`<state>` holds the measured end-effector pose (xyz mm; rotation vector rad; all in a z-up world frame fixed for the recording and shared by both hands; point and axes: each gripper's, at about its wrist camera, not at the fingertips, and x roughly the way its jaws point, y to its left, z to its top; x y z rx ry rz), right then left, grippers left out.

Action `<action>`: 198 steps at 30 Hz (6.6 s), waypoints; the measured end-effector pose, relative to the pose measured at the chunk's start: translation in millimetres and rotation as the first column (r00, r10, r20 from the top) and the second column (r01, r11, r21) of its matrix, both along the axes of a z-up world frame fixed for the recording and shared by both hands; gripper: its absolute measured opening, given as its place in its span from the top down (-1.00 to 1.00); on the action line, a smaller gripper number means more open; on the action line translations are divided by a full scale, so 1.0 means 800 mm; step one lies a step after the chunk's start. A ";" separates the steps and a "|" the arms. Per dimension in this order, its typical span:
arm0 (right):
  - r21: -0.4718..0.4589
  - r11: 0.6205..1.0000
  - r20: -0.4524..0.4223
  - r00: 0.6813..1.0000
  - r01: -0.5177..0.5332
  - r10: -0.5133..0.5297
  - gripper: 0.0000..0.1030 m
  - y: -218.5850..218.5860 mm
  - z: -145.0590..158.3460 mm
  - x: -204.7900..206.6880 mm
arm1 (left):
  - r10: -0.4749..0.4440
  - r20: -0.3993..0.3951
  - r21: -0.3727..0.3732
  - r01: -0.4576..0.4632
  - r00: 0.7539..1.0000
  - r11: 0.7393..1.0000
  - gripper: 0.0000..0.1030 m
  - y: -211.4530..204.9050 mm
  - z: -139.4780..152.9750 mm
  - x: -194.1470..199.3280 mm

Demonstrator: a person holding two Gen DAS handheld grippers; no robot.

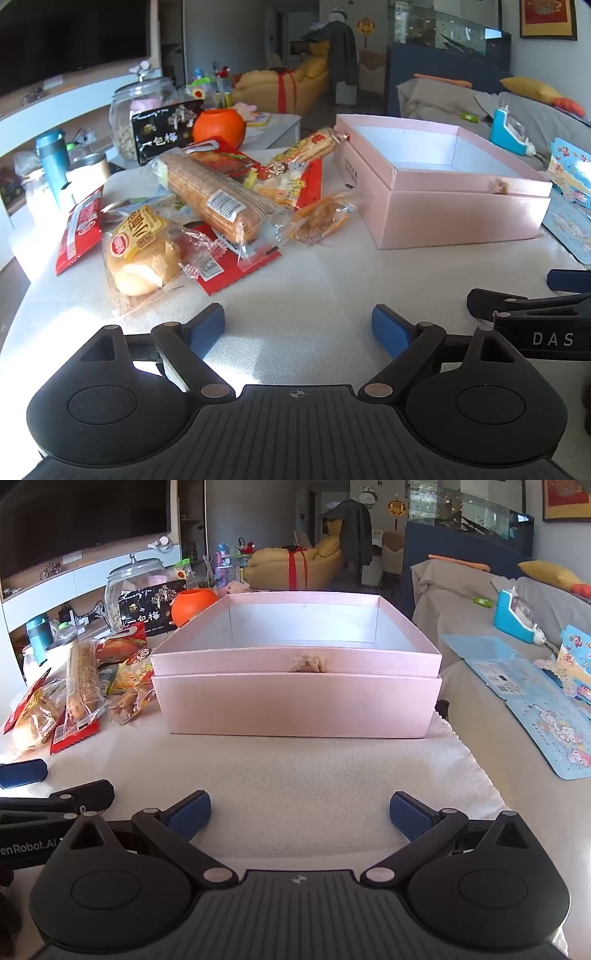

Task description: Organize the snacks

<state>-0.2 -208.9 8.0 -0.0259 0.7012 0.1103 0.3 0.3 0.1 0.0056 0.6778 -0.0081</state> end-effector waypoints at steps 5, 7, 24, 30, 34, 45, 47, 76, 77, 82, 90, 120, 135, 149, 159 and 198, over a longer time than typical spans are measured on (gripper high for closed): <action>-0.014 1.000 -0.009 1.000 0.004 -0.004 -1.00 0.000 0.000 -0.001 | 0.000 0.007 0.003 0.000 1.000 1.000 -0.78 0.000 0.000 0.000; -0.015 1.000 -0.009 1.000 0.004 -0.004 -1.00 0.000 0.000 0.000 | 0.000 0.007 0.003 0.000 1.000 1.000 -0.78 0.000 0.000 0.000; -0.012 1.000 0.001 1.000 0.004 -0.004 -1.00 0.001 0.000 -0.004 | 0.000 0.008 0.000 0.000 1.000 1.000 -0.78 0.000 0.000 0.000; -0.012 1.000 0.001 1.000 0.004 -0.004 -1.00 0.002 0.000 -0.004 | 0.000 0.008 0.000 0.000 1.000 1.000 -0.78 0.000 0.000 0.000; -0.012 1.000 0.001 1.000 0.004 -0.004 -1.00 0.002 0.001 -0.004 | 0.000 0.008 0.000 0.000 1.000 1.000 -0.78 0.000 0.000 0.000; -0.012 1.000 0.001 1.000 0.004 -0.004 -1.00 0.002 0.001 -0.004 | 0.000 0.008 -0.001 0.000 1.000 1.000 -0.78 0.000 0.000 0.000; -0.012 1.000 0.001 1.000 0.004 -0.004 -1.00 0.002 0.001 -0.004 | 0.000 0.008 -0.001 0.000 1.000 1.000 -0.78 0.000 0.000 0.000; -0.012 1.000 0.001 1.000 0.004 -0.004 -1.00 0.002 0.000 -0.004 | 0.000 0.008 -0.001 0.000 1.000 1.000 -0.78 0.000 0.000 0.000; -0.012 1.000 0.001 1.000 0.004 -0.004 -1.00 0.002 0.000 -0.004 | 0.000 0.008 -0.001 0.000 1.000 1.000 -0.78 0.000 0.000 0.000; -0.012 1.000 0.001 1.000 0.004 -0.004 -1.00 0.002 0.000 -0.004 | 0.000 0.008 -0.001 0.000 1.000 1.000 -0.78 0.000 0.000 0.000; -0.012 1.000 0.001 1.000 0.005 -0.005 -1.00 0.001 0.001 -0.004 | 0.000 0.008 -0.002 0.000 1.000 1.000 -0.78 0.000 0.000 0.000; -0.059 0.982 -0.069 0.982 -0.181 0.176 -0.98 0.069 0.038 0.009 | 0.357 -0.106 -0.240 -0.372 0.928 0.896 -0.49 0.300 0.037 0.125; -0.047 0.975 -0.033 0.976 -0.218 0.217 -0.97 0.096 0.052 0.046 | 0.204 -0.038 -0.184 -0.207 0.978 0.961 -0.11 0.276 0.023 0.109; 0.124 0.972 -0.173 0.961 -0.198 0.217 0.53 0.154 0.029 0.138 | 0.046 -0.013 -0.285 -0.048 0.999 0.957 0.02 0.233 0.023 0.049; 0.089 0.971 -0.226 0.944 -0.224 0.238 0.87 0.096 0.039 0.083 | -0.027 0.083 -0.340 0.054 0.996 0.939 0.03 0.220 0.078 0.012; -0.169 0.923 -0.121 0.936 -0.347 0.330 0.04 0.023 0.138 0.011 | -0.317 0.210 -0.266 0.366 0.925 0.892 -0.01 0.023 0.163 0.081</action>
